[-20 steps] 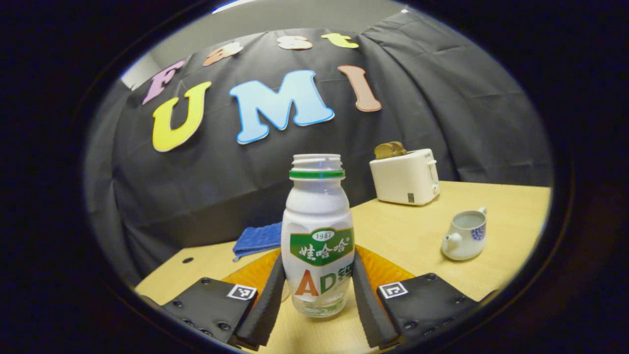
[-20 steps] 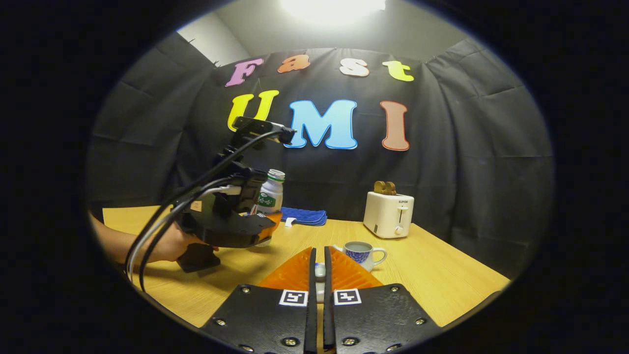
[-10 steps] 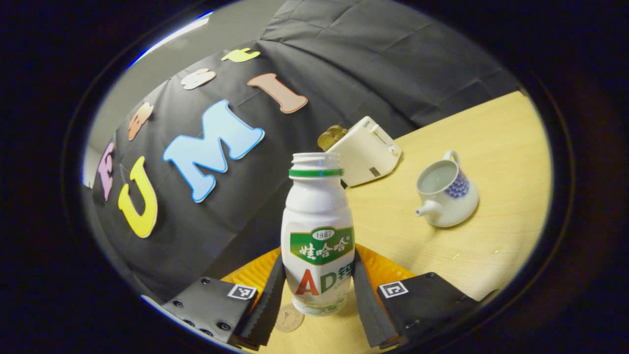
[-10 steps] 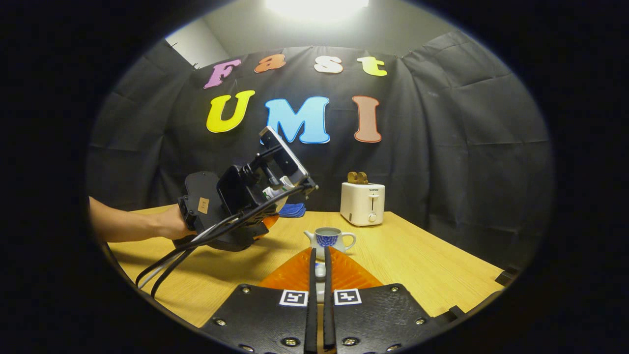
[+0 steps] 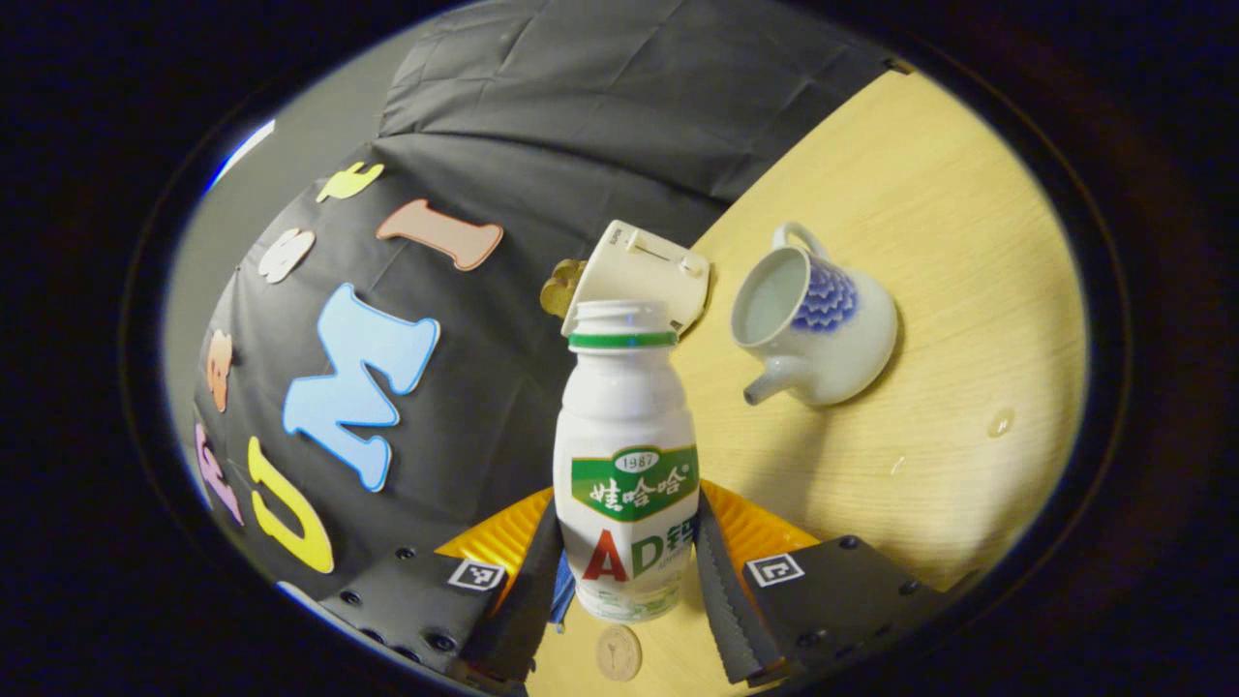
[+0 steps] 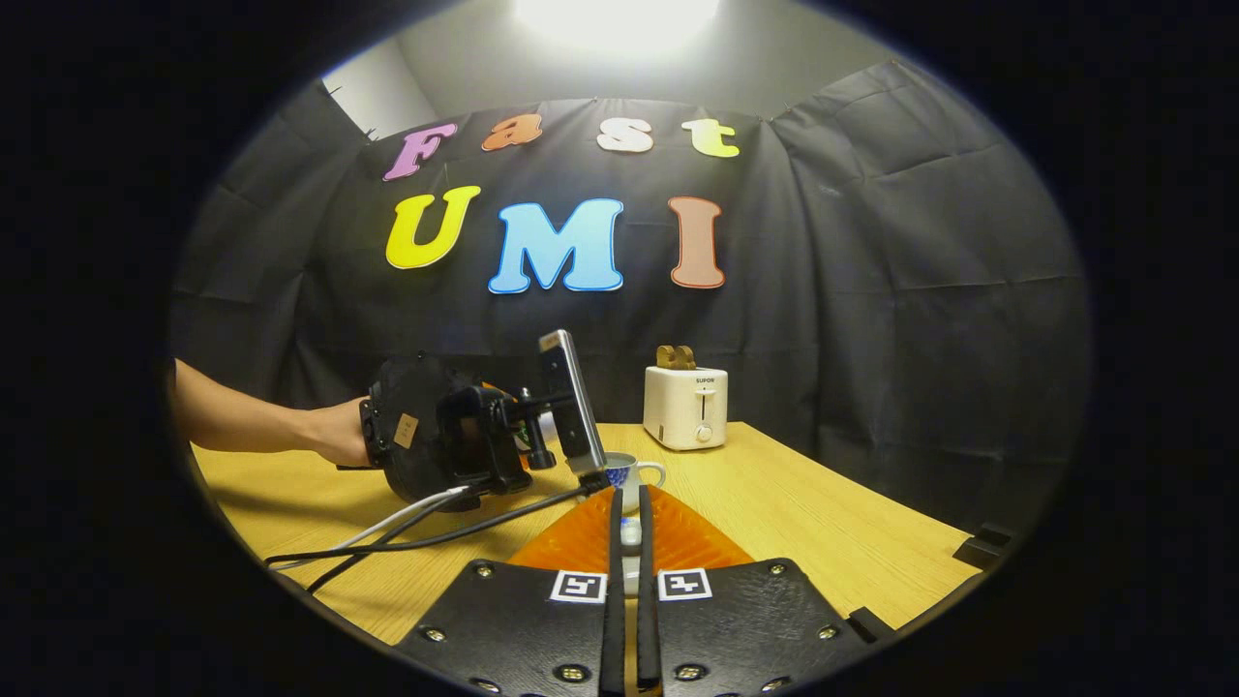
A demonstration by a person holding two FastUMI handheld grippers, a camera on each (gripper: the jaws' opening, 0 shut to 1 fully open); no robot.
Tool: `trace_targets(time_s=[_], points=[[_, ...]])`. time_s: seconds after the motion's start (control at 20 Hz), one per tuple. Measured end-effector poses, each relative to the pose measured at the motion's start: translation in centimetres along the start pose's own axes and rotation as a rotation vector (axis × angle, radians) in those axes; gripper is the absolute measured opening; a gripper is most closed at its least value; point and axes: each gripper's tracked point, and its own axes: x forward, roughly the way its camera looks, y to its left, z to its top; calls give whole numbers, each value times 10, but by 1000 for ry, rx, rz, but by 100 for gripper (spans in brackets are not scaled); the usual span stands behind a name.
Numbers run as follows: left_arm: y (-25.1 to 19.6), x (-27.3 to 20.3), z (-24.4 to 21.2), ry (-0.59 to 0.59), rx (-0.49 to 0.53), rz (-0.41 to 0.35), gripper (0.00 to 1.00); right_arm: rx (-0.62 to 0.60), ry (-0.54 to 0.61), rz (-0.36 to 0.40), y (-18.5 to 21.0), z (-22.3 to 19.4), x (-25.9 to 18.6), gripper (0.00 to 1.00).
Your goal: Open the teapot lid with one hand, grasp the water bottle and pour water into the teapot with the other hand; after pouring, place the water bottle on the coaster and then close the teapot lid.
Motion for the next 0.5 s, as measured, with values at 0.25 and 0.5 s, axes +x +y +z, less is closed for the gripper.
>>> trace_targets(time_s=[0.25, 0.5], points=[[9, 2, 9, -2, 172, 39, 76, 24, 7, -8, -7, -5, 0, 5], [10, 10, 10, 7, 261, 33, 80, 34, 11, -14, -13, -7, -1, 5]])
